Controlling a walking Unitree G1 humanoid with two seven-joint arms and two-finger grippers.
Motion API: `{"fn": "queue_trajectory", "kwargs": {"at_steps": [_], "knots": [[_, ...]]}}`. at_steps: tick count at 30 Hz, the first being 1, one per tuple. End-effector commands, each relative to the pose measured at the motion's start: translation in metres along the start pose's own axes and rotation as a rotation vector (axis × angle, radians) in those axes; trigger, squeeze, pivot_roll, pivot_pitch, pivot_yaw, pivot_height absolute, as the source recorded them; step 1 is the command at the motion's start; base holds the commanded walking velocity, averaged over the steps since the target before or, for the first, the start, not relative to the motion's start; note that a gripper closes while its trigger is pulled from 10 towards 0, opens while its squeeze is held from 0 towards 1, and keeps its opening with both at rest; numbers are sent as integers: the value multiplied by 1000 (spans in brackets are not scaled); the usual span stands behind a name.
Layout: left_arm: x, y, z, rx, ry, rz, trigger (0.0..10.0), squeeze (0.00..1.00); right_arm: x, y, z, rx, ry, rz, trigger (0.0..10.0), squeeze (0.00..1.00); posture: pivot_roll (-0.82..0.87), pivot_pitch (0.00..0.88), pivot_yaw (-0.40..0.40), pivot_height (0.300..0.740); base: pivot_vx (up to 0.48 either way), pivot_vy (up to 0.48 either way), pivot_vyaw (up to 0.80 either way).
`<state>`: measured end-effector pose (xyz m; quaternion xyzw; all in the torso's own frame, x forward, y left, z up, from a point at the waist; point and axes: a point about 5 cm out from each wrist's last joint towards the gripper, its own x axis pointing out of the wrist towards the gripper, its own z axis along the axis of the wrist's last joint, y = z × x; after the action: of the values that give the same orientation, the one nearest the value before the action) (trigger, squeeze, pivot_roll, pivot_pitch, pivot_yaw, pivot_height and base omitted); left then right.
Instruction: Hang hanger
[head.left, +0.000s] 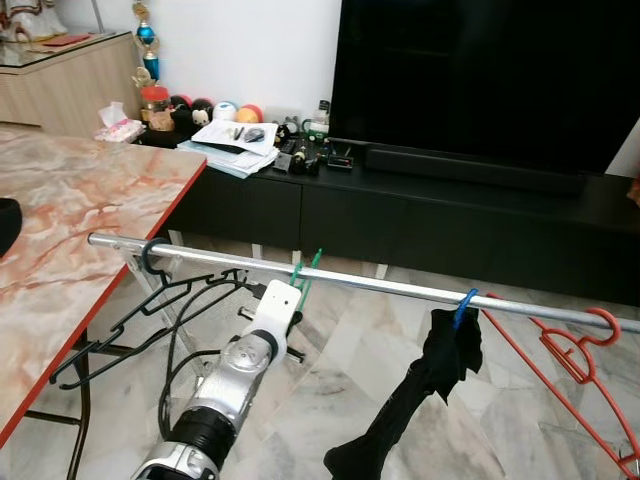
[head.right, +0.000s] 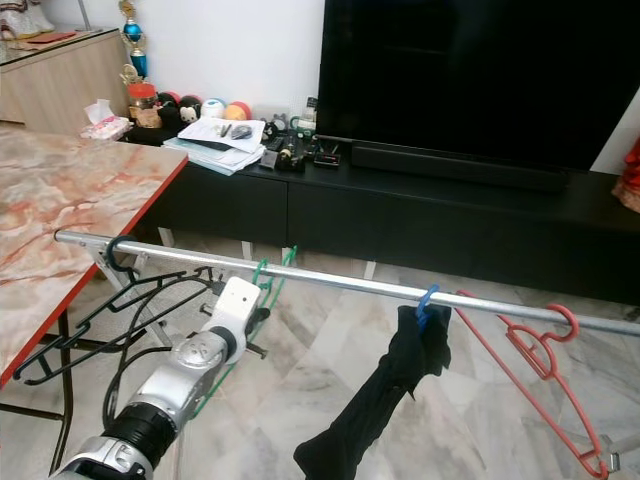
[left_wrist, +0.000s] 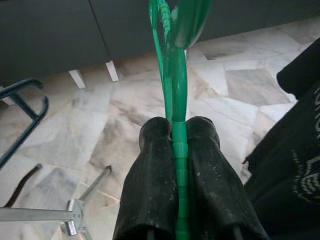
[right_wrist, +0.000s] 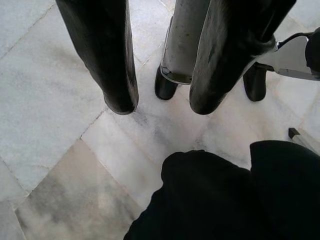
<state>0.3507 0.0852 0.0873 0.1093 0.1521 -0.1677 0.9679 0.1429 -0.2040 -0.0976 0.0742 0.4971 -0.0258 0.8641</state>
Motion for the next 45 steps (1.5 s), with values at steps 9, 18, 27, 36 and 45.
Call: {"fn": "queue_trajectory", "kwargs": {"at_steps": [9, 18, 27, 36, 45], "knots": [[7, 5, 5, -23, 27, 44, 10000, 0, 0, -1, 0, 14, -8, -9, 10000, 0, 115, 0, -96, 740, 0, 0, 0], [4, 17, -15, -33, 123, 102, 10000, 467, 0, 0, 0, 19, -6, -8, 10000, 0, 121, 0, -100, 740, 0, 0, 0], [-12, 21, -22, -54, -49, 106, 10000, 1000, 0, -1, 0, 19, -9, -8, 10000, 0, 131, 0, -104, 740, 0, 0, 0], [-54, 39, -22, -62, -227, 195, 10000, 1000, -1, -2, 0, 10, -5, -2, 10000, 0, 149, 0, -103, 740, 0, 0, 0], [-104, 40, -31, -69, -300, 187, 10000, 600, -1, -4, 0, 1, -2, 0, 10000, 0, 173, 0, -103, 740, 0, 0, 0]]}}
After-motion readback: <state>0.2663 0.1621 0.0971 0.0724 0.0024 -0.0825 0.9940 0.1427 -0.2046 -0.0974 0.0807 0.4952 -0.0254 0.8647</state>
